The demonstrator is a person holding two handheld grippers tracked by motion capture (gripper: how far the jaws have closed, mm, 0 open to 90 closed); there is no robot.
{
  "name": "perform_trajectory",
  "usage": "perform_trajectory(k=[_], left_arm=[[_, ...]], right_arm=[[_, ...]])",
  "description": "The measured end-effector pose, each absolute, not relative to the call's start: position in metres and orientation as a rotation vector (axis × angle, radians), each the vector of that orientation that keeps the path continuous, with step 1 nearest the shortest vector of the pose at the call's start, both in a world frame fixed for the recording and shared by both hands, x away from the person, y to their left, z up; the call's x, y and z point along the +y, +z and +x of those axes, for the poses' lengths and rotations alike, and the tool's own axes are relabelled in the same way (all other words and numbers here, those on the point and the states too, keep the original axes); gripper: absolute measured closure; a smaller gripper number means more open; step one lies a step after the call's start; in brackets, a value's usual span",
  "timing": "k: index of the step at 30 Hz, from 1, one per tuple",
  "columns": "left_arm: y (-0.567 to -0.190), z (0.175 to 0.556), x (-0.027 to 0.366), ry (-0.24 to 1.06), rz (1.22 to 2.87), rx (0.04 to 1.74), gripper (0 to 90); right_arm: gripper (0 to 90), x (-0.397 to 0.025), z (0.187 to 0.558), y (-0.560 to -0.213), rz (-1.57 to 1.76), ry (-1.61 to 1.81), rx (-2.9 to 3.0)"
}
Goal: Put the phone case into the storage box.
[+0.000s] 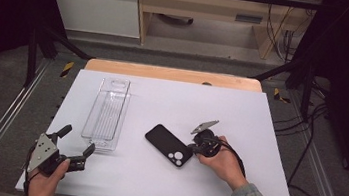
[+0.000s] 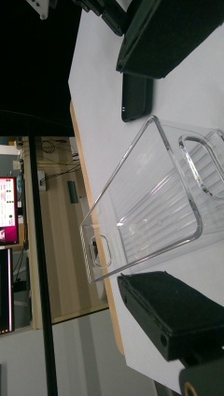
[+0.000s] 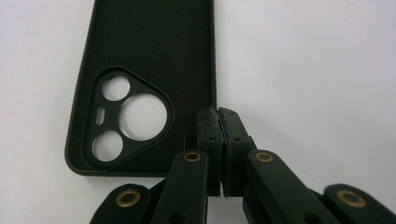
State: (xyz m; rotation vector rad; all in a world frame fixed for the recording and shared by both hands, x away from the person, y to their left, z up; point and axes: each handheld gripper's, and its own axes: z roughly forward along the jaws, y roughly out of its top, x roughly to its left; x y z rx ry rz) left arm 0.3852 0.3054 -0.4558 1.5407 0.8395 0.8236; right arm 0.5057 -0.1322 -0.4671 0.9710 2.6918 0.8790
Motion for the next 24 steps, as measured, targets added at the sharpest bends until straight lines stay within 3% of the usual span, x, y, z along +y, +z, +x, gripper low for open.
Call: perform_trajectory(k=[24], left_arm=[[-0.455,0.384,0.304,0.825,1.544,0.832,0.4]], right_arm=[[89.9,-0.123,0.497,-0.421,0.744,0.808,2.636]])
